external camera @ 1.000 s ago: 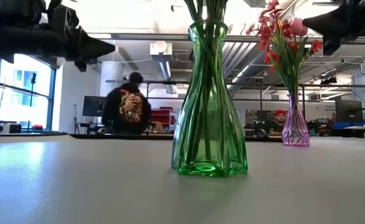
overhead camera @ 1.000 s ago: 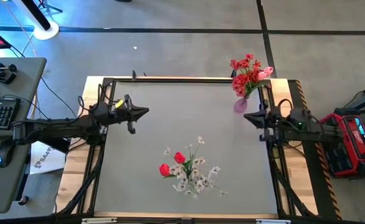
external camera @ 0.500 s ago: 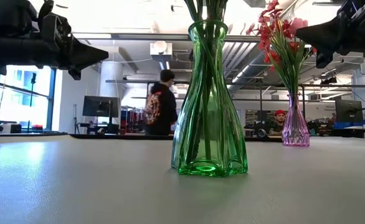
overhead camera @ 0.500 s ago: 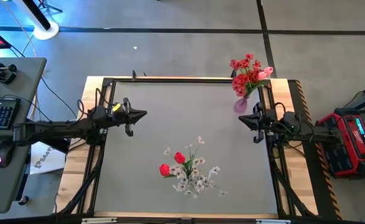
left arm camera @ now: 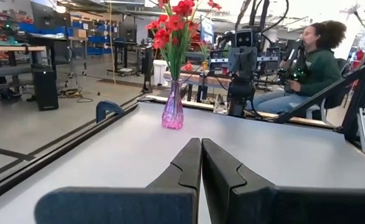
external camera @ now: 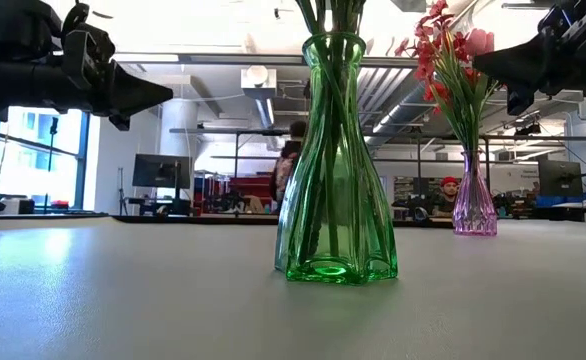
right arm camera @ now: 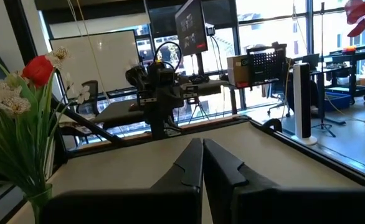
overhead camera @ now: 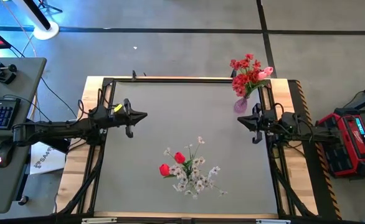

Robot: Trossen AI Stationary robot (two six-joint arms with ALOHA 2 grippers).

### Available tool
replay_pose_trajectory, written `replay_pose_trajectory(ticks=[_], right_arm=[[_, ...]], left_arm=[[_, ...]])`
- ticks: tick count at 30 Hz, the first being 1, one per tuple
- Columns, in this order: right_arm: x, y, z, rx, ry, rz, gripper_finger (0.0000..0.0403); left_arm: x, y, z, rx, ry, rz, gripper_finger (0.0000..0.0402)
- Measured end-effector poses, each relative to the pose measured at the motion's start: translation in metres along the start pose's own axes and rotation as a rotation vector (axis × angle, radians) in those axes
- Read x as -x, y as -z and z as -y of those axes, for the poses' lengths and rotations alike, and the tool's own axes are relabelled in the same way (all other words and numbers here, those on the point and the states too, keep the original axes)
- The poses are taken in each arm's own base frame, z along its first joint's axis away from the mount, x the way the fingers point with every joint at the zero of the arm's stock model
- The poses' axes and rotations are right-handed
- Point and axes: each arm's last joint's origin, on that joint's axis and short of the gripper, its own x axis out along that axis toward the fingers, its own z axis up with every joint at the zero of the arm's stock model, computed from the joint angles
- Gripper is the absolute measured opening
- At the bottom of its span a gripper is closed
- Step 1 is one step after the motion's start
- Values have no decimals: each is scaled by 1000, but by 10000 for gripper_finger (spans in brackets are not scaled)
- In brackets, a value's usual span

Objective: Sort flowers into vase by color
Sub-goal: Return to Home Position

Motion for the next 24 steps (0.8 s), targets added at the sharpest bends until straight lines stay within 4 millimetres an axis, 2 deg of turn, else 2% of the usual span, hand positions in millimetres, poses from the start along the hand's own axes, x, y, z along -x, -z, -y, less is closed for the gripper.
replay_pose_trajectory(ticks=[18,21,24], right_arm=[[0,-3,-1,4,-41,45,0],[-2,7,0,-30,-49,90,0],[-3,12,1,-38,-36,56,0]], left_arm=[[0,2,1,-22,27,-20,0],[0,2,4,-22,42,-24,0],[0,2,5,-21,45,-24,0]])
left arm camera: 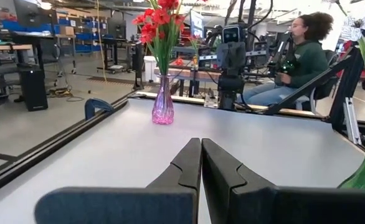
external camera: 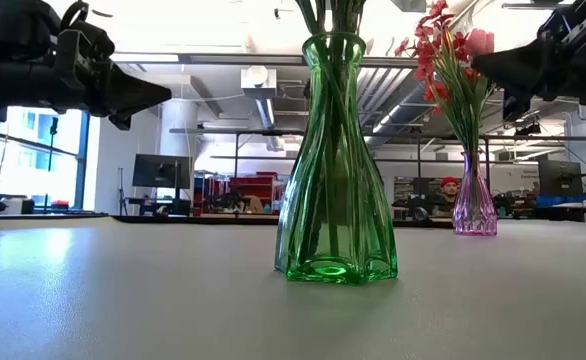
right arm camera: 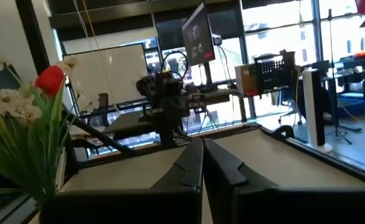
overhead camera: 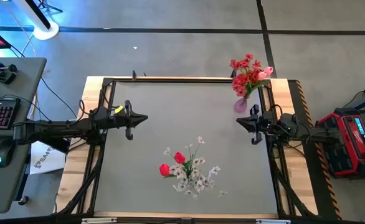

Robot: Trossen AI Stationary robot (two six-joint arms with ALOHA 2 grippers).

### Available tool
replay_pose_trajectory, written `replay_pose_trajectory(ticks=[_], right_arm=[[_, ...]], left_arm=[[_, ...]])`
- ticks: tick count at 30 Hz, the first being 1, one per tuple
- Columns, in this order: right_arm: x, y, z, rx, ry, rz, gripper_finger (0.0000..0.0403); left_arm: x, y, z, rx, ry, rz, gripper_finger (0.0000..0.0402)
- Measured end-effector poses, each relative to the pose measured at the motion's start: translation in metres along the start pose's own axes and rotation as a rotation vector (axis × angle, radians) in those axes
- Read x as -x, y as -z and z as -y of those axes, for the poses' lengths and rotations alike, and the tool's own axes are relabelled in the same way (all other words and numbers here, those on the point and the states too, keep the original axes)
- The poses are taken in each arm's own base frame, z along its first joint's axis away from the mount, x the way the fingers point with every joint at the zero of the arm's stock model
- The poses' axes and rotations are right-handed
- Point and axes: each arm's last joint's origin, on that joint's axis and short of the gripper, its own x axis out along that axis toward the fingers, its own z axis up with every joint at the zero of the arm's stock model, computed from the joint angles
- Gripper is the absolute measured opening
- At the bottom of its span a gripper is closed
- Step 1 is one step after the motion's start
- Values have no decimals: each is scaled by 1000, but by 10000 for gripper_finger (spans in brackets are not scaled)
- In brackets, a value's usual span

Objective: Sort flowers into vase by color
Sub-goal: Return to Home Position

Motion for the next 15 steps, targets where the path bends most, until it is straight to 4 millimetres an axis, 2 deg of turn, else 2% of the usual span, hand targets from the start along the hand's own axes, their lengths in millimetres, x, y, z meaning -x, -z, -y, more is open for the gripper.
replay_pose_trajectory(ticks=[7,15], right_arm=[[0,0,0,35,-16,-3,0],[0,3,-1,-34,-38,-33,0]], left_arm=[[0,1,-3,-15,-71,-6,0],[0,-1,1,65,-26,13,0]])
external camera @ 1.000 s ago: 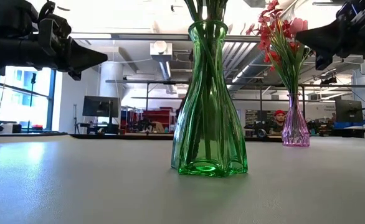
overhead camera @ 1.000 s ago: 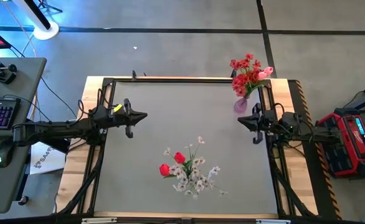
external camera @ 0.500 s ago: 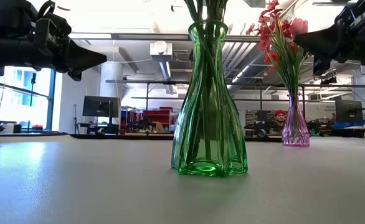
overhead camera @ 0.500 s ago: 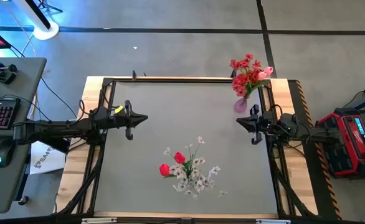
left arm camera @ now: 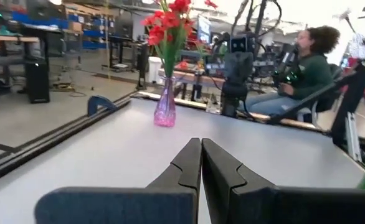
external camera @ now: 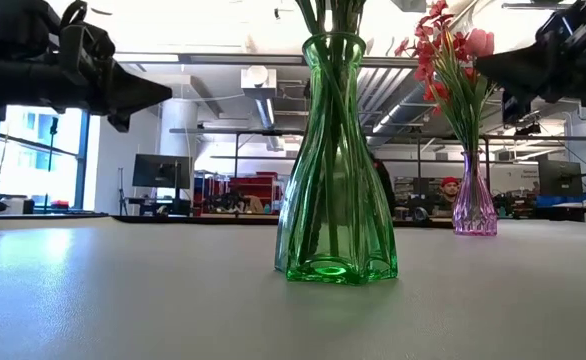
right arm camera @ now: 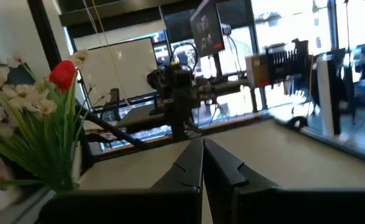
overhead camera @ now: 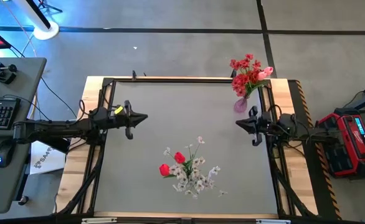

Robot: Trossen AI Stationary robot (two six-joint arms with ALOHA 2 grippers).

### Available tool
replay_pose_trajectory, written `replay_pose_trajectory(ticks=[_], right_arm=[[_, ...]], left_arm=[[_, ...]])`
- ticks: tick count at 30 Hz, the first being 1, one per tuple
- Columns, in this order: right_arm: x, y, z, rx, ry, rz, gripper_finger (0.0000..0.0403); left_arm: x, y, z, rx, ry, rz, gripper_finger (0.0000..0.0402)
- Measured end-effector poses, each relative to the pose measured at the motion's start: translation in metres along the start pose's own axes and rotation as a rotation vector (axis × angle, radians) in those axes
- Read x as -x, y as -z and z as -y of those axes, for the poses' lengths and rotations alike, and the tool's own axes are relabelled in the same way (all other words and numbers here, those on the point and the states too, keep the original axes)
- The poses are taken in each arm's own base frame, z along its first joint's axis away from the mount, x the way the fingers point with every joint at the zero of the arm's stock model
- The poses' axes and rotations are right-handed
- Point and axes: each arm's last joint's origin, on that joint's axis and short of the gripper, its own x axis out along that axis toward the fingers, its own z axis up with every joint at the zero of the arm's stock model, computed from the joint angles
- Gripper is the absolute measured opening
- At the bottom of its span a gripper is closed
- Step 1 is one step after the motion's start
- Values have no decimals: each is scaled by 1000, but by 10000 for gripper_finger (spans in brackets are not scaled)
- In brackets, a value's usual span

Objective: Sort flowers into vase by color
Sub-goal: Return to Home Position

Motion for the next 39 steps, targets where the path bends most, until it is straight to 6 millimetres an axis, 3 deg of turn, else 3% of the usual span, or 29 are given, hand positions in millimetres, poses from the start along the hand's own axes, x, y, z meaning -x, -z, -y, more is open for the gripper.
replay_pose_trajectory(ticks=[9,21,25,36,39], right_arm=[[1,14,3,-109,35,-140,0],[0,6,0,-19,-15,-68,0],[0,6,0,-30,-18,-65,0],[1,13,2,-52,4,-139,0],[1,14,2,-52,8,-155,0]], left_arm=[[12,-5,4,33,-30,35,0],[29,7,10,3,-19,-76,0],[36,1,9,-26,-23,0,0],[34,4,10,25,-8,-39,0],[34,4,10,116,-10,-38,0]])
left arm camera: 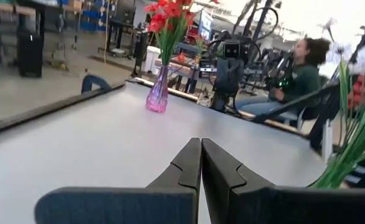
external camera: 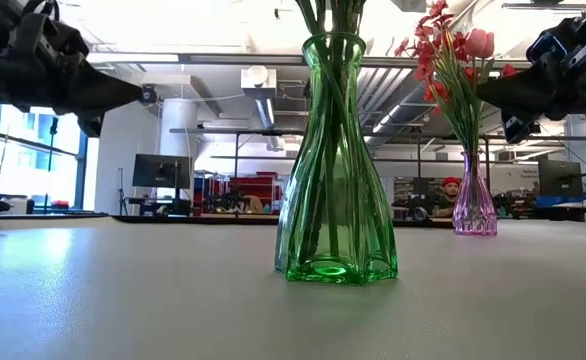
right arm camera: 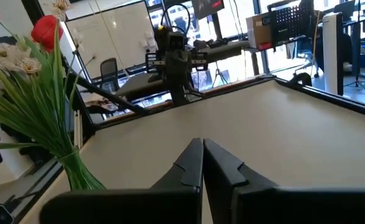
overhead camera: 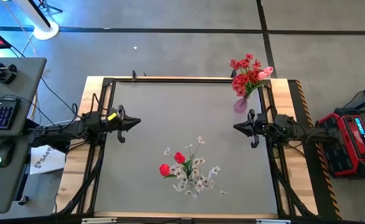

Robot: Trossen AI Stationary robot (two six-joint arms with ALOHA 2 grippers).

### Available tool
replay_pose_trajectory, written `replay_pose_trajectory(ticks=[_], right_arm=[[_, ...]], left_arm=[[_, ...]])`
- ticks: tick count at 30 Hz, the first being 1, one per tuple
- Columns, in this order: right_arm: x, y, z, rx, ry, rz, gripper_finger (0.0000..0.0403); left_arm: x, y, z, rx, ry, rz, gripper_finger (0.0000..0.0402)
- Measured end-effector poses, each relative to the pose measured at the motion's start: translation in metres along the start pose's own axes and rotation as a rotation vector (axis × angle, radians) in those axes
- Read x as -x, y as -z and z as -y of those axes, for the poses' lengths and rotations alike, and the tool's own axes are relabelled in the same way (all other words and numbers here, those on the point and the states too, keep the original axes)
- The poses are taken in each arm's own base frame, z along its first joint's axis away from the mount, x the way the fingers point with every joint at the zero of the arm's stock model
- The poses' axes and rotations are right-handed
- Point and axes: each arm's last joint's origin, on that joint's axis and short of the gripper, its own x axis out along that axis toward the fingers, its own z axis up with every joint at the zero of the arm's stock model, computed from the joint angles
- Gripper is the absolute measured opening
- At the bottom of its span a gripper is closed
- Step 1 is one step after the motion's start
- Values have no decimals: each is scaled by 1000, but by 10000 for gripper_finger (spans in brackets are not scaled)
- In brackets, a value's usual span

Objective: Sort flowers into vase by color
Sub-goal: Return to Home Position

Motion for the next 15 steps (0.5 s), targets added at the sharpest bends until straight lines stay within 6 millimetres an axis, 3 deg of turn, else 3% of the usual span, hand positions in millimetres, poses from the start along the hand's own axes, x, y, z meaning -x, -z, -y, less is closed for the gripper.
replay_pose_trajectory(ticks=[15], right_arm=[[0,0,0,0,0,-1,0]], left_arm=[[0,0,0,14,-1,-2,0]])
